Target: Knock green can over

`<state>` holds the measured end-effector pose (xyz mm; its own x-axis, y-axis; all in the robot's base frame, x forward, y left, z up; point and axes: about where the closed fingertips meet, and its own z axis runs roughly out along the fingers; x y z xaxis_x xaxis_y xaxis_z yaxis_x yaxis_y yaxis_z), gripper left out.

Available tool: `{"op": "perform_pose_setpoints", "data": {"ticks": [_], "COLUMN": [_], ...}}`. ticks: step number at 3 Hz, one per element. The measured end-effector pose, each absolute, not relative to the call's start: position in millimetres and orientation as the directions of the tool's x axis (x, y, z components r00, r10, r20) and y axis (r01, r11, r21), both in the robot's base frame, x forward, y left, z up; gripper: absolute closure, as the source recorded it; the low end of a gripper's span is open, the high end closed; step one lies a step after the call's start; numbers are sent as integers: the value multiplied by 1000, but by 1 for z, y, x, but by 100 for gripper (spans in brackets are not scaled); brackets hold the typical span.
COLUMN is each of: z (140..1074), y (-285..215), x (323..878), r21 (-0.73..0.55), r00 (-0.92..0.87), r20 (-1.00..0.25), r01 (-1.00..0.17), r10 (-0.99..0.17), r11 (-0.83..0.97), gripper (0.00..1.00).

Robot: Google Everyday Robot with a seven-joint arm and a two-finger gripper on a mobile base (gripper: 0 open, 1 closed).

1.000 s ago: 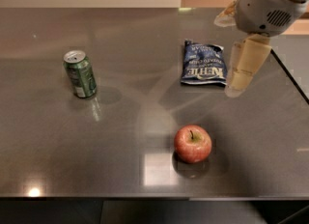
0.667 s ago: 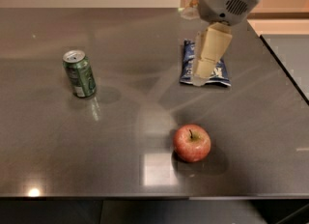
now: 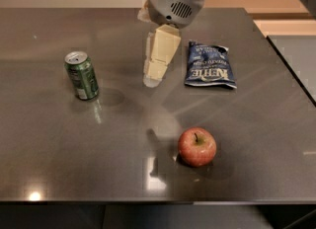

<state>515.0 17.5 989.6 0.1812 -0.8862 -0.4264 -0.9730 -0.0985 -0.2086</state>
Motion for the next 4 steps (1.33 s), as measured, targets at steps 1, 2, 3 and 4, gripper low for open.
{"op": "perform_pose_setpoints", "data": {"ticks": [1,2,3,4], "z": [978,966,953,938], "y": [50,71,89,113], "x": [532,557,573,575], "r21": [-198,-182,-154,-108], "r00": [138,77,50,43], "r20": [-481,-539,-593,-651], "r01": [-979,-983,-987,-994], "r10": [-866,-839,-804,-758], "r11": [-46,27,53,36], "gripper": [0,0,0,0]}}
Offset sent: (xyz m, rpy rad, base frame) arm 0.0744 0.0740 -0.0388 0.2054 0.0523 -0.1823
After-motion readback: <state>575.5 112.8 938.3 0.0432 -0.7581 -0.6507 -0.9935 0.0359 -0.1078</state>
